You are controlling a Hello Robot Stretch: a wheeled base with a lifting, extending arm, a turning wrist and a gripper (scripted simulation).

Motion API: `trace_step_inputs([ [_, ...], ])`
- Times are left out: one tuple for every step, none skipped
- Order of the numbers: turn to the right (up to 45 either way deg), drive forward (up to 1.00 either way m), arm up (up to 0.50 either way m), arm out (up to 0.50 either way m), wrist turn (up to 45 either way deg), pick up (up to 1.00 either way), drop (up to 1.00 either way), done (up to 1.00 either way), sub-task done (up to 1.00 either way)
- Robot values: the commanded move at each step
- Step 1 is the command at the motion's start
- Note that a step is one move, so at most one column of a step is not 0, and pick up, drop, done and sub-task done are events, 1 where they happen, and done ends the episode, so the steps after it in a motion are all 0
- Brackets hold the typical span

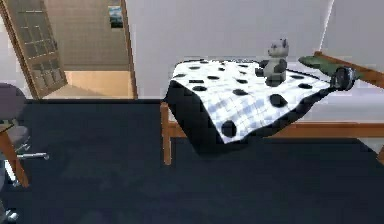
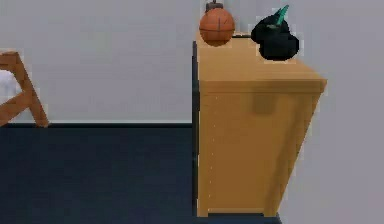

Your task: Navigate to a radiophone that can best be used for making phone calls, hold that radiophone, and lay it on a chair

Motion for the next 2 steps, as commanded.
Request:
trace_step_inputs([
  [0.0, 1.0, 0.0, 0.0, 0.0, 0.0, 0.0, 0.0, 0.0],
  [0.0, 0.3, 0.0, 0.0, 0.0, 0.0, 0.0, 0.0, 0.0],
])
